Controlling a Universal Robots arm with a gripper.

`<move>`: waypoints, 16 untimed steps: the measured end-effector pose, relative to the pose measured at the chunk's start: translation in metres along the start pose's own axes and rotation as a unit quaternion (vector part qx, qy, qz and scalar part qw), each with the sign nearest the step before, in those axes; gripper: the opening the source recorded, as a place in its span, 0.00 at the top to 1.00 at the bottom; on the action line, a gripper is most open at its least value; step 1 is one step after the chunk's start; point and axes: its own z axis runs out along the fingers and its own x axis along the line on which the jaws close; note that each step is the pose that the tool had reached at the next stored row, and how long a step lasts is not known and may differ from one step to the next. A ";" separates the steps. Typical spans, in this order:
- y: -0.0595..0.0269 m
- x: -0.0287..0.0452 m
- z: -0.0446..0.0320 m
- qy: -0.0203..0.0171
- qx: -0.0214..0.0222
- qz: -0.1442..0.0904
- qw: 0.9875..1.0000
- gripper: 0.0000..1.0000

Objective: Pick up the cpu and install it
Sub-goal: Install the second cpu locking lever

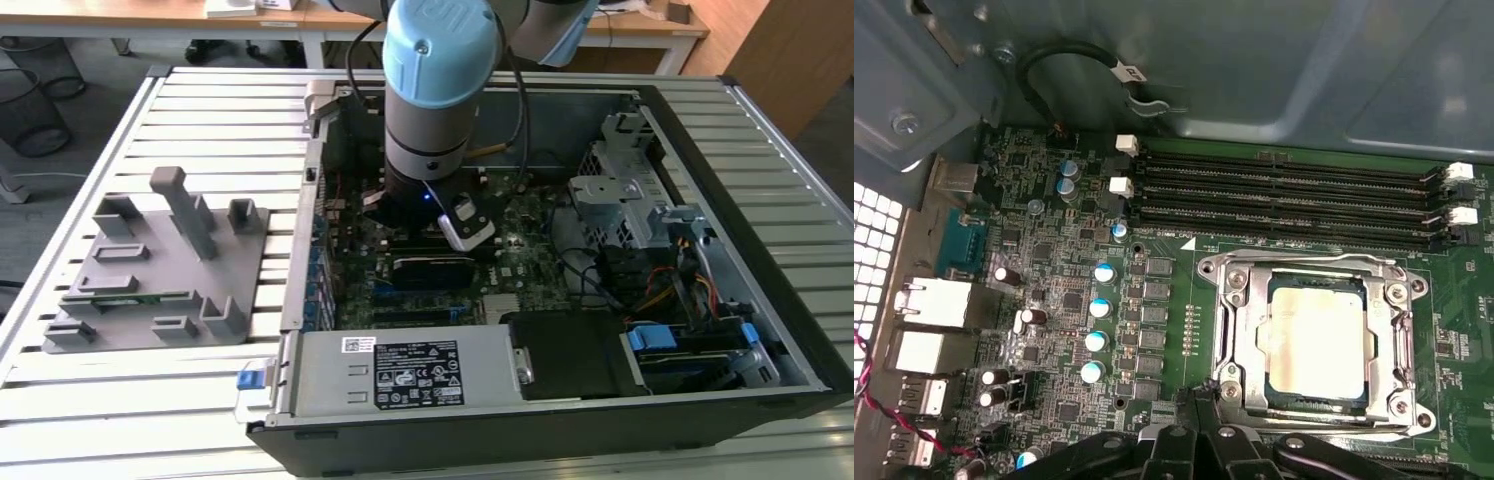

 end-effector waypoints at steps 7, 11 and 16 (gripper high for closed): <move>0.0014 0.0001 -0.0065 0.000 0.005 0.000 1.000 0.89; 0.0016 0.0001 -0.0069 0.000 0.004 0.000 1.000 0.89; 0.0023 0.0001 -0.0098 0.000 0.004 0.000 1.000 0.89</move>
